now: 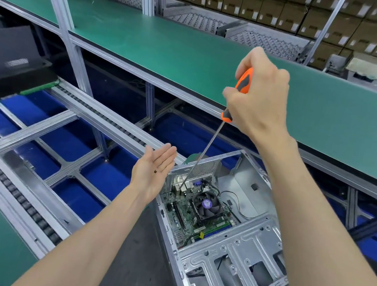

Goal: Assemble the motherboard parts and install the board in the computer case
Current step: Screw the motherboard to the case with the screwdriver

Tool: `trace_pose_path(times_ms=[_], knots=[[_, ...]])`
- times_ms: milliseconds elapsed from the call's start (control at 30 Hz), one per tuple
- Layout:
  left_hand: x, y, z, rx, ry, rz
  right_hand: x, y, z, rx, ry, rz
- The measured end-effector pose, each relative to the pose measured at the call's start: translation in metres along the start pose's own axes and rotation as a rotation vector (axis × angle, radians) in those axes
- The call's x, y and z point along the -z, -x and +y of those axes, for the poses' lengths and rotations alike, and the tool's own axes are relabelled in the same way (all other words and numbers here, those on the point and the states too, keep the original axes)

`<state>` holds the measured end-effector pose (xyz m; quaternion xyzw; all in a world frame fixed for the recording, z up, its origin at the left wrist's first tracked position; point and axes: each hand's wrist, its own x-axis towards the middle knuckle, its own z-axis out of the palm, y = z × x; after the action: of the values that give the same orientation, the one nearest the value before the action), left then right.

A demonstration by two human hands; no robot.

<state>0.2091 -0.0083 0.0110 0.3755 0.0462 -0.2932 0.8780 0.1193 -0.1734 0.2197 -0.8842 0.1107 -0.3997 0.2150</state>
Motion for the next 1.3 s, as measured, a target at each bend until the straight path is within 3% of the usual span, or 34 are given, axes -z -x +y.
trace_pose_path(times_ms=[133, 333, 500, 567, 767, 1100, 1300], knots=[[-0.009, 0.0, -0.009, 0.046, -0.076, 0.027, 0.01, 0.002, 0.0, -0.023, -0.034, 0.088], [-0.021, 0.005, -0.037, 0.18, -0.345, 0.16, 0.013, 0.01, -0.002, -0.044, -0.087, 0.039], [-0.037, 0.004, -0.054, 0.228, -0.302, 0.274, -0.003, 0.019, 0.0, -0.044, -0.133, 0.159], [-0.045, 0.003, -0.056, 0.224, -0.281, 0.291, -0.02, 0.033, 0.003, -0.11, -0.195, 0.113], [-0.064, 0.006, -0.048, 0.19, -0.035, 0.082, -0.068, 0.101, 0.023, -0.273, -0.219, -0.256], [-0.045, 0.017, -0.051, 0.271, 0.538, -0.143, -0.059, 0.094, 0.021, -0.323, -0.429, -0.276], [-0.051, 0.019, -0.045, 0.265, 0.474, -0.174, -0.064, 0.102, 0.02, -0.348, -0.445, -0.275]])
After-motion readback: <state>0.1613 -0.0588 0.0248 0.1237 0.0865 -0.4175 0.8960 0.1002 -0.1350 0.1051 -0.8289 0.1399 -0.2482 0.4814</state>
